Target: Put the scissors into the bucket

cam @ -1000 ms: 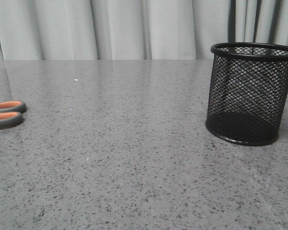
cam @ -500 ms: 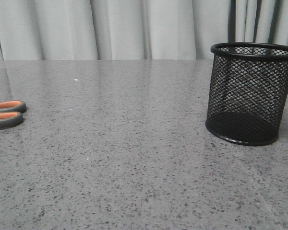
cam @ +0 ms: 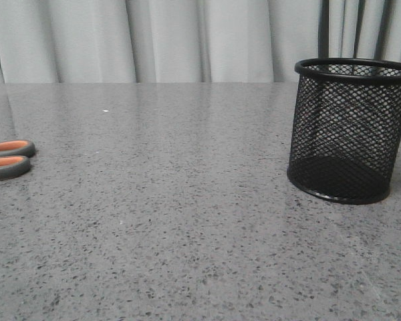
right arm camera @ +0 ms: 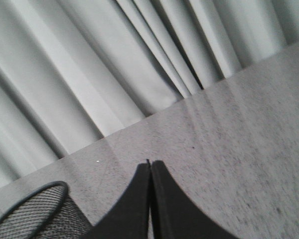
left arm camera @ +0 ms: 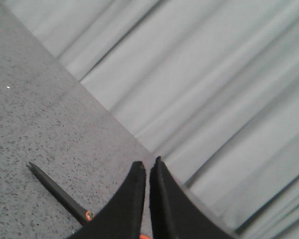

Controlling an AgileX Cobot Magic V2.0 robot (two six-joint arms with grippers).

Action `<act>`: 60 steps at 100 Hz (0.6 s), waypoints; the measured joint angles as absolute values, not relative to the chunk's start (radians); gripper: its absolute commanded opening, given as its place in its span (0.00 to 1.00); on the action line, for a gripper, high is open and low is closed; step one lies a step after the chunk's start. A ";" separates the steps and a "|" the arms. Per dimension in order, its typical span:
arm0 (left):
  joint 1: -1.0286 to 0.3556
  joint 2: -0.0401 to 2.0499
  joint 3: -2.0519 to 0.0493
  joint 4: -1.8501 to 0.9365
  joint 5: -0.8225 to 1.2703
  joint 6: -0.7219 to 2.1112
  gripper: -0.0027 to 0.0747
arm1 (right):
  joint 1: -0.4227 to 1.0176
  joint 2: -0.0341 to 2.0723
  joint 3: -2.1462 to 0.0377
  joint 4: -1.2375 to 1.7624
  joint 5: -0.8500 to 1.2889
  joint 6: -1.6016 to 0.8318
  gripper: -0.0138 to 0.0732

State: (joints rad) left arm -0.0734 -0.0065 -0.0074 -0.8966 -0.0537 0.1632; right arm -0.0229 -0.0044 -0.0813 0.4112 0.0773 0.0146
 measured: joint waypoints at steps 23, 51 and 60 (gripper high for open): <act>-0.073 0.096 -0.224 -0.506 0.203 0.165 0.51 | -0.023 0.197 -0.380 0.199 0.318 0.015 0.55; -0.073 0.448 -0.515 -0.149 0.497 0.209 0.51 | 0.020 0.377 -0.564 0.154 0.483 -0.026 0.64; -0.085 0.543 -0.582 -0.020 0.528 0.238 0.51 | 0.050 0.388 -0.571 0.152 0.491 -0.028 0.64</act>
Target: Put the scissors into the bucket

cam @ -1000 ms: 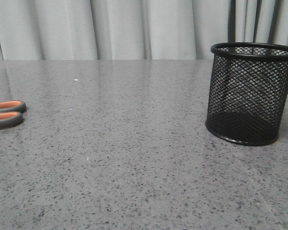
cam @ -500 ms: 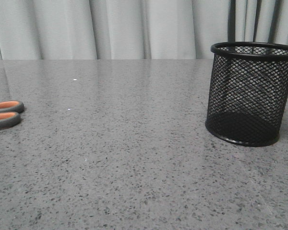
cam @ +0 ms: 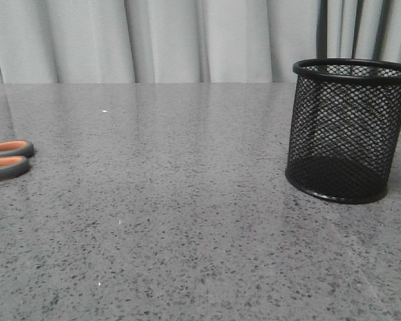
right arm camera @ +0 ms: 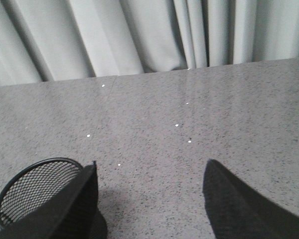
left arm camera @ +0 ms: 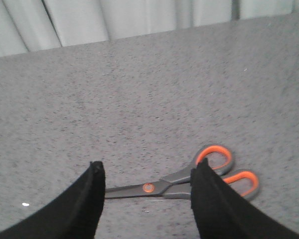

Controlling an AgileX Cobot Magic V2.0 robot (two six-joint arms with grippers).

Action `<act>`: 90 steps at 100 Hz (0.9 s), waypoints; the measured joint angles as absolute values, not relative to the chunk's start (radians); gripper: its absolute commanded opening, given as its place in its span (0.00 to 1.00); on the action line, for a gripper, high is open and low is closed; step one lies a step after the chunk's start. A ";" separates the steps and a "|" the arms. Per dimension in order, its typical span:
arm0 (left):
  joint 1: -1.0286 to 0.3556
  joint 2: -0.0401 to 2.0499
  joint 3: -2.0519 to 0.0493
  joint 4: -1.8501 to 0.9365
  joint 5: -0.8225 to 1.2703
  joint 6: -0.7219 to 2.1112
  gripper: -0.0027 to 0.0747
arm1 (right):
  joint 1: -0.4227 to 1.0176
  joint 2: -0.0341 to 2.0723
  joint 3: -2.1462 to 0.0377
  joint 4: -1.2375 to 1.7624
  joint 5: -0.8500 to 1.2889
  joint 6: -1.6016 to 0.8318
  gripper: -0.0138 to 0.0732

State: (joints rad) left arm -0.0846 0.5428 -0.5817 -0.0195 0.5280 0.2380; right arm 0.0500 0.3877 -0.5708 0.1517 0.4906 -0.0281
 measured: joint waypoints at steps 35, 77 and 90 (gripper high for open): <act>-0.324 0.902 -0.797 0.593 0.715 0.328 0.51 | 0.082 0.394 -0.572 0.152 0.493 -0.028 0.64; -0.364 1.293 -0.978 0.528 0.867 0.823 0.51 | 0.082 0.394 -0.572 0.132 0.491 -0.028 0.64; -0.299 1.322 -0.993 0.368 0.917 1.035 0.51 | 0.082 0.394 -0.572 0.127 0.491 -0.028 0.64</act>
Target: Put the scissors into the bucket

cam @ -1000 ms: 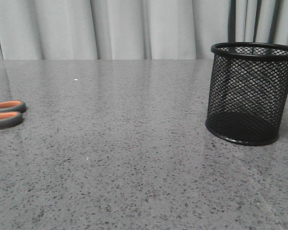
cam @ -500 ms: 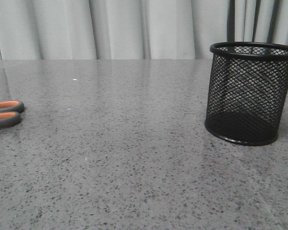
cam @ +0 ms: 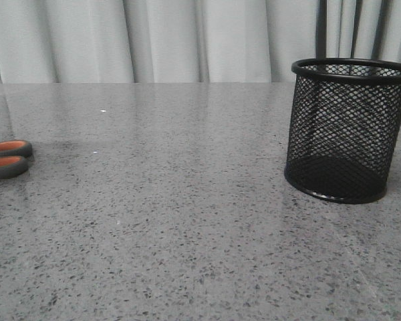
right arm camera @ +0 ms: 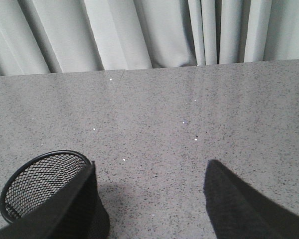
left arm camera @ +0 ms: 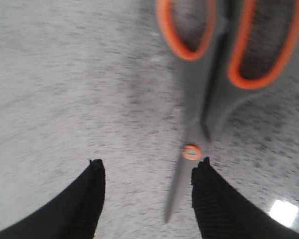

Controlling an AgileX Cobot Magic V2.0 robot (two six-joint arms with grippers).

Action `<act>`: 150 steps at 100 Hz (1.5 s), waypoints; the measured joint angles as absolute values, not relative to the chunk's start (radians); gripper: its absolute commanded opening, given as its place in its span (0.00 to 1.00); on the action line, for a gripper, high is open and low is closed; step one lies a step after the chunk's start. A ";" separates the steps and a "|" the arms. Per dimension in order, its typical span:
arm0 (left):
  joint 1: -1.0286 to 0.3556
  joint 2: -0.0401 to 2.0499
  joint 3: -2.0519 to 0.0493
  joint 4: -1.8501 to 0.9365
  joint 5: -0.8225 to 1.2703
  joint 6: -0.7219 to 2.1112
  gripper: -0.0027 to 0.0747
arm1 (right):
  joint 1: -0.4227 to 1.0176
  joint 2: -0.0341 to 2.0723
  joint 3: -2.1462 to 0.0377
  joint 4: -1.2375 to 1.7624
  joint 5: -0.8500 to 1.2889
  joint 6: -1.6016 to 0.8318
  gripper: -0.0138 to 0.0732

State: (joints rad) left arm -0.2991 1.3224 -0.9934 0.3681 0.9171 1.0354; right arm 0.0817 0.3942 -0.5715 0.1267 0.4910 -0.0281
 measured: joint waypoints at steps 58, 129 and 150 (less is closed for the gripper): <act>-0.199 1.438 -1.002 0.097 0.974 1.349 0.51 | 0.082 0.395 -0.539 0.116 0.482 -0.028 0.64; -0.199 1.533 -1.054 0.064 1.000 1.355 0.38 | 0.082 0.395 -0.539 0.115 0.481 -0.028 0.64; -0.199 1.538 -1.057 0.047 1.015 1.356 0.17 | 0.083 0.395 -0.539 0.141 0.502 -0.028 0.64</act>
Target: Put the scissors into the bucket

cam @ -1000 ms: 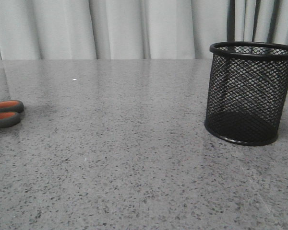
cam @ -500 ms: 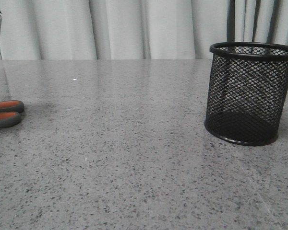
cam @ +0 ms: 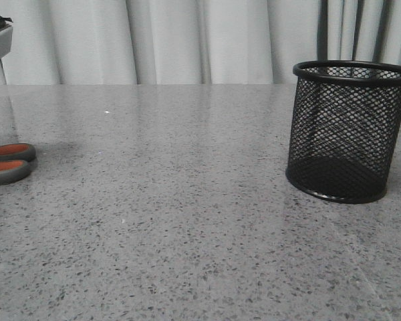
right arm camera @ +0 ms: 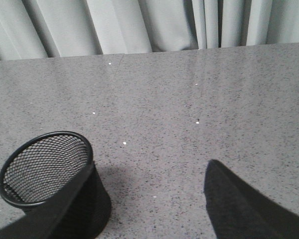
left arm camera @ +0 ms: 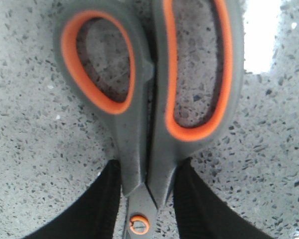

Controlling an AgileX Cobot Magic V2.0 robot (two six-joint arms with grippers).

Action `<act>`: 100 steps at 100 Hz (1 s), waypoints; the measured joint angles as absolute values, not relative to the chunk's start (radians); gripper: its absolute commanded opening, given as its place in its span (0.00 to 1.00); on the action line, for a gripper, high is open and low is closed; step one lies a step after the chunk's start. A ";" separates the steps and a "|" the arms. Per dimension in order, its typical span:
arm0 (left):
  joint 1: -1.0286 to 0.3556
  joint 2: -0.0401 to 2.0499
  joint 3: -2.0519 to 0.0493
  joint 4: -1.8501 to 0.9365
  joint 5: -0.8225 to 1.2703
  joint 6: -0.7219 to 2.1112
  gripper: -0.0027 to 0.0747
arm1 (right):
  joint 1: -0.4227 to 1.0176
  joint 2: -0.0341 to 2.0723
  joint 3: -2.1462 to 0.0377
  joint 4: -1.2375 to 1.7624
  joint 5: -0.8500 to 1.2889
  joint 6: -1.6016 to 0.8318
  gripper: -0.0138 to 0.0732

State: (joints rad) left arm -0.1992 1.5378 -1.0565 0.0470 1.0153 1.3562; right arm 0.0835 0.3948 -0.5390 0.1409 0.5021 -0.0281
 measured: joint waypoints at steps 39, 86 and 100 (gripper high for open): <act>-0.208 1.457 -1.023 -0.052 0.982 1.356 0.12 | 0.294 0.395 -0.539 0.477 0.488 -0.251 0.64; -0.505 1.132 -1.006 -0.114 0.750 1.350 0.12 | 0.556 0.712 -0.749 0.717 0.456 -0.369 0.72; -0.600 1.078 -1.006 -0.151 0.674 1.350 0.12 | 0.646 0.892 -0.846 0.770 0.453 -0.369 0.72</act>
